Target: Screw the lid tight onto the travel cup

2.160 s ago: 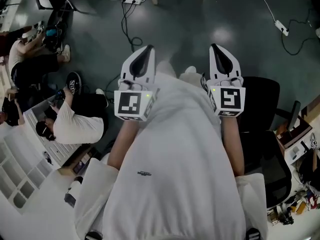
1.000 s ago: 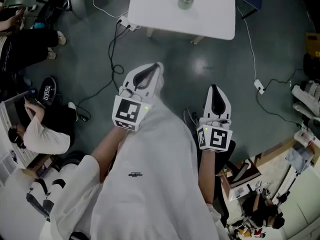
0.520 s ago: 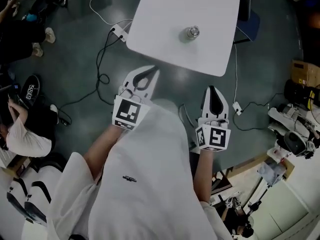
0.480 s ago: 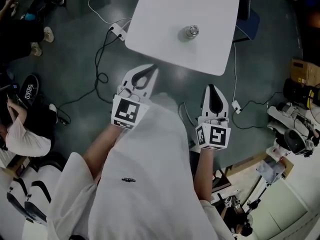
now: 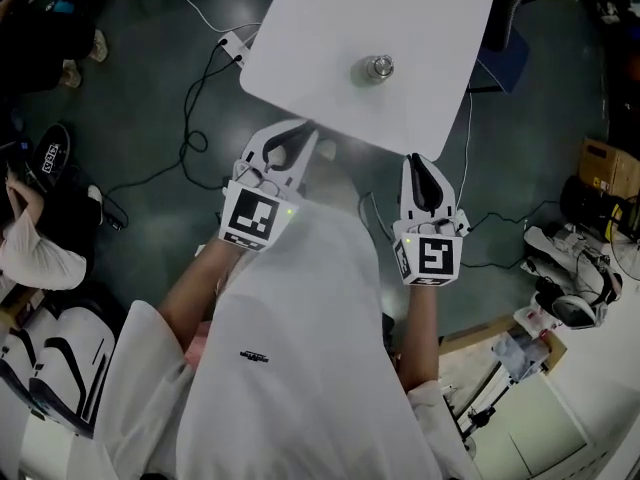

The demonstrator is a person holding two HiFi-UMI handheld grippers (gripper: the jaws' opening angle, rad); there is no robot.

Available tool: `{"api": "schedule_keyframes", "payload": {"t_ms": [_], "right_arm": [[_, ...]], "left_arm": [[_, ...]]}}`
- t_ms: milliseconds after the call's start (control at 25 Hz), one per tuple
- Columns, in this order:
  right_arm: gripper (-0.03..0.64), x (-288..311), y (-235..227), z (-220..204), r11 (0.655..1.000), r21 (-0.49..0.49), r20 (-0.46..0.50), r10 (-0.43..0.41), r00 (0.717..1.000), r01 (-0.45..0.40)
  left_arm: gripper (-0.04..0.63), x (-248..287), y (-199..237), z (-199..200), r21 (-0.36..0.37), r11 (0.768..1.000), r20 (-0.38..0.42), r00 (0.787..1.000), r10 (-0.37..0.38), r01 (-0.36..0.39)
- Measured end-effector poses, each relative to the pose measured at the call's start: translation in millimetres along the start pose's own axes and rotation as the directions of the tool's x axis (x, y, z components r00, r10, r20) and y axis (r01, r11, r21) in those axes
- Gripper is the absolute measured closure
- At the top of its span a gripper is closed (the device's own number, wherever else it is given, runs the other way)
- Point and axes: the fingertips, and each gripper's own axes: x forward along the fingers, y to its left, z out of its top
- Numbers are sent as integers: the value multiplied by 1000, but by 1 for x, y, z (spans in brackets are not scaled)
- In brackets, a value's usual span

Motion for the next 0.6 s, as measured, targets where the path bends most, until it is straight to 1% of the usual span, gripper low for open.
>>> {"api": "schedule_keyframes", "payload": {"t_ms": [120, 160, 200, 240, 280, 320, 360, 400, 440, 480, 520, 600], "right_arm": [[611, 23, -8, 10, 992, -80, -26, 99, 995, -100], [588, 29, -13, 14, 985, -106, -33, 131, 991, -134], [518, 36, -18, 17, 977, -129, -43, 165, 985, -169], [491, 42, -22, 20, 968, -148, -56, 195, 979, -202], [491, 50, -25, 23, 959, -163, -71, 221, 973, -230], [491, 59, -27, 25, 951, -178, -84, 243, 966, -254], [491, 68, -27, 26, 942, -192, -98, 263, 960, -277], [485, 78, -25, 26, 930, -209, -115, 283, 952, -302], [476, 89, -23, 25, 913, -235, -135, 309, 942, -333], [474, 99, -21, 23, 889, -270, -159, 339, 927, -371], [467, 108, -18, 21, 855, -310, -188, 373, 909, -415], [443, 127, -15, 15, 766, -390, -253, 445, 859, -511]], "left_arm": [[586, 21, 2, 0, 1, 1000, -7, 1000, -8, 8], [586, 31, 1, 0, 1, 1000, -14, 1000, -10, 11], [586, 41, -1, 0, 4, 1000, -20, 1000, -11, 11], [584, 51, -2, 0, 8, 1000, -26, 1000, -12, 12], [572, 61, -3, 0, 13, 1000, -33, 999, -15, 16], [528, 70, -2, -2, 18, 1000, -41, 999, -25, 26], [463, 79, -1, -6, 22, 999, -50, 998, -40, 41], [426, 87, 0, -12, 27, 998, -61, 997, -55, 57], [408, 94, 1, -20, 33, 997, -70, 995, -69, 72], [402, 102, 2, -28, 37, 996, -81, 993, -83, 86], [387, 110, 3, -36, 38, 995, -91, 991, -93, 97], [343, 128, 7, -51, 29, 994, -109, 989, -101, 105]]}}
